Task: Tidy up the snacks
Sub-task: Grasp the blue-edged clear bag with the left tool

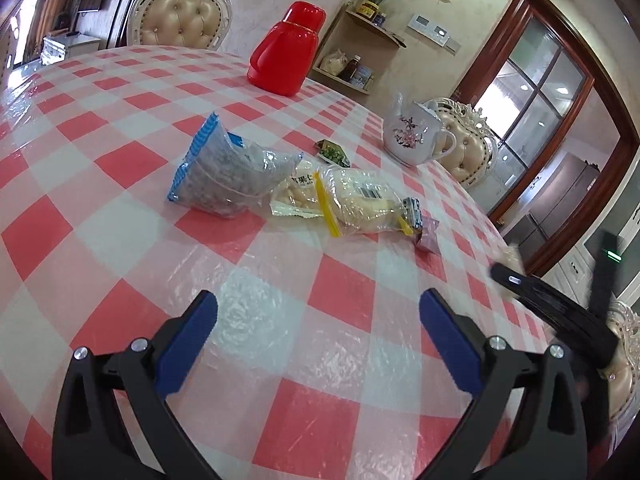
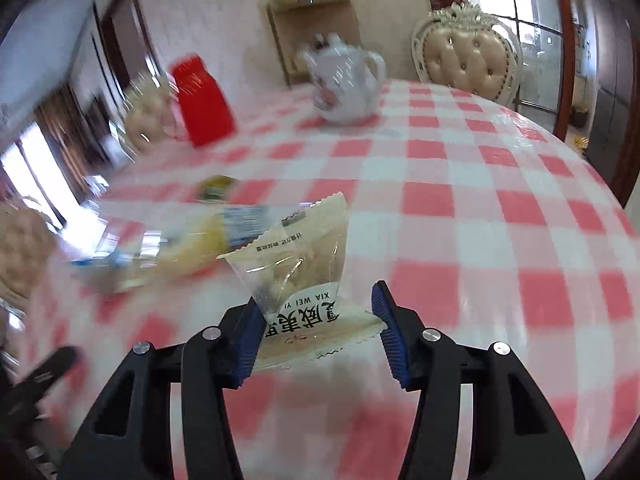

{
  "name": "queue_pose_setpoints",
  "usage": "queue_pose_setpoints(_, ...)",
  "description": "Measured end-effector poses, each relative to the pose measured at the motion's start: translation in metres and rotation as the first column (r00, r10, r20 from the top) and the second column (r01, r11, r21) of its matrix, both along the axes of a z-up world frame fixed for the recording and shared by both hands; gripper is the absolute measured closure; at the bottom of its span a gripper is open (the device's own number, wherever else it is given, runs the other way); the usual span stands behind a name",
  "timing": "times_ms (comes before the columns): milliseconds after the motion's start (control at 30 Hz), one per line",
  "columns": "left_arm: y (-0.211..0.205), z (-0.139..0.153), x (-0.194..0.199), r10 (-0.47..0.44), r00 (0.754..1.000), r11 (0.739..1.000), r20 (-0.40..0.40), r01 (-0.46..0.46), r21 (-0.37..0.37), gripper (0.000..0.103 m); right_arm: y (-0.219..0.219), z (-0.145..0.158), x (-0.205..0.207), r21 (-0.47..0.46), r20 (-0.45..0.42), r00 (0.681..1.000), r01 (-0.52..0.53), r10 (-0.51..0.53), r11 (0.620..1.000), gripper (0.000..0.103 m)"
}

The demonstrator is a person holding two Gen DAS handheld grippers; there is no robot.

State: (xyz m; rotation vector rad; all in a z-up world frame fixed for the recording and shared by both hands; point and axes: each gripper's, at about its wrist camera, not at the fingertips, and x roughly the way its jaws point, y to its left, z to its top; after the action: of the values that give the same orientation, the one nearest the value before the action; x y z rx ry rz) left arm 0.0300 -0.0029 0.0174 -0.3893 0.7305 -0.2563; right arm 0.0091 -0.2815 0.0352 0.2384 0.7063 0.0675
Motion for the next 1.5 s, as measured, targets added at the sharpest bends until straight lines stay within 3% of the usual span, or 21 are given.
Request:
queue_pose_setpoints(100, -0.005, 0.0, -0.002, -0.013, 1.0, 1.0, -0.002, 0.013, 0.028, 0.002, 0.008, 0.001, -0.037, 0.096, 0.075, 0.996, 0.045, -0.052, 0.994, 0.051)
queue_pose_setpoints(167, -0.008, 0.001, -0.004, -0.013, 1.0, 0.999, 0.003, 0.013, 0.047, 0.002, 0.012, -0.006, -0.044, 0.102, 0.088, 0.993, 0.069, -0.078, 0.992, 0.051)
queue_pose_setpoints(267, -0.005, 0.002, -0.01, 0.006, 1.0, 0.996, 0.001, -0.006, 0.084, 0.002, 0.01, -0.018, -0.037, 0.117, 0.032, 0.996, 0.076, -0.08, 0.99, 0.051)
queue_pose_setpoints(333, 0.002, 0.002, -0.006, 0.049, 0.999, 0.989, -0.017, -0.046, 0.139, 0.002, 0.002, -0.022, -0.037, 0.183, 0.029, 0.997, 0.063, -0.069, 0.981, 0.051)
queue_pose_setpoints(400, 0.017, 0.0, 0.004, 0.13, 0.991, 0.971, -0.038, -0.12, 0.205, 0.002, -0.006, -0.024, -0.036, 0.221, 0.021, 0.996, 0.076, -0.083, 0.972, 0.051)
queue_pose_setpoints(533, 0.041, -0.004, 0.035, 0.186, 0.978, 0.949, -0.099, -0.152, 0.275, 0.002, -0.01, -0.028, -0.034, 0.245, -0.003, 0.997, 0.077, -0.079, 0.966, 0.051)
queue_pose_setpoints(600, 0.043, -0.001, 0.054, 0.164, 0.981, 0.938, -0.105, -0.122, 0.325, 0.002, -0.008, -0.029, -0.033, 0.239, -0.011, 0.997, 0.074, -0.073, 0.968, 0.051)
queue_pose_setpoints(700, 0.028, 0.01, 0.081, 0.018, 0.996, 0.913, -0.083, 0.017, 0.408, 0.002, -0.007, -0.029, -0.033, 0.234, -0.015, 0.997, 0.071, -0.069, 0.97, 0.051)
queue_pose_setpoints(767, 0.017, 0.019, 0.095, -0.073, 0.995, 0.858, -0.074, 0.101, 0.503, 0.002, -0.008, -0.03, -0.033, 0.244, -0.018, 0.997, 0.077, -0.075, 0.967, 0.05)
queue_pose_setpoints(800, 0.009, 0.021, 0.103, -0.128, 0.986, 0.803, -0.103, 0.164, 0.573, 0.002, -0.009, -0.031, -0.034, 0.256, -0.024, 0.997, 0.082, -0.079, 0.963, 0.05)
queue_pose_setpoints(833, 0.003, 0.021, 0.108, -0.166, 0.977, 0.765, -0.13, 0.211, 0.608, 0.002, -0.011, -0.032, -0.033, 0.265, -0.03, 0.996, 0.088, -0.083, 0.96, 0.05)
queue_pose_setpoints(933, -0.012, 0.008, 0.121, -0.286, 0.925, 0.636, -0.252, 0.38, 0.672, 0.002, -0.015, -0.034, -0.032, 0.282, -0.048, 0.995, 0.097, -0.087, 0.955, 0.05)
queue_pose_setpoints(1000, -0.012, -0.003, 0.128, -0.293, 0.911, 0.594, -0.292, 0.412, 0.691, 0.002, -0.015, -0.035, -0.033, 0.284, -0.055, 0.995, 0.101, -0.089, 0.954, 0.05)
queue_pose_setpoints(1067, -0.011, -0.01, 0.131, -0.334, 0.89, 0.613, -0.31, 0.455, 0.646, 0.002, -0.014, -0.034, -0.033, 0.279, -0.054, 0.995, 0.1, -0.089, 0.955, 0.05)
queue_pose_setpoints(1100, -0.008, -0.01, 0.131, -0.339, 0.894, 0.638, -0.292, 0.447, 0.627, 0.01, -0.014, -0.034, -0.034, 0.276, -0.053, 0.995, 0.099, -0.088, 0.956, 0.05)
queue_pose_setpoints(1133, -0.007, -0.009, 0.131, -0.35, 0.891, 0.665, -0.29, 0.454, 0.592, 0.03, -0.015, -0.034, -0.033, 0.277, -0.053, 0.995, 0.1, -0.089, 0.956, 0.05)
queue_pose_setpoints(1167, -0.005, -0.009, 0.129, -0.347, 0.894, 0.693, -0.282, 0.447, 0.566, 0.04, -0.015, -0.035, -0.032, 0.28, -0.055, 0.994, 0.102, -0.09, 0.954, 0.05)
queue_pose_setpoints(1200, -0.002, -0.008, 0.125, -0.335, 0.902, 0.714, -0.273, 0.432, 0.551, 0.061, -0.016, -0.035, -0.033, 0.287, -0.059, 0.994, 0.106, -0.092, 0.952, 0.05)
queue_pose_setpoints(1367, -0.011, -0.004, 0.08, -0.226, 0.959, 0.77, -0.171, 0.284, 0.571, 0.066, -0.016, -0.034, -0.034, 0.288, -0.058, 0.994, 0.106, -0.093, 0.952, 0.05)
queue_pose_setpoints(1433, -0.012, -0.002, 0.051, -0.175, 0.974, 0.842, -0.143, 0.223, 0.492, 0.065, -0.016, -0.034, -0.034, 0.289, -0.059, 0.994, 0.104, -0.091, 0.952, 0.05)
queue_pose_setpoints(1500, -0.013, -0.003, 0.027, -0.124, 0.984, 0.895, -0.129, 0.168, 0.414, 0.065, -0.017, -0.034, -0.035, 0.29, -0.059, 0.994, 0.105, -0.092, 0.951, 0.05)
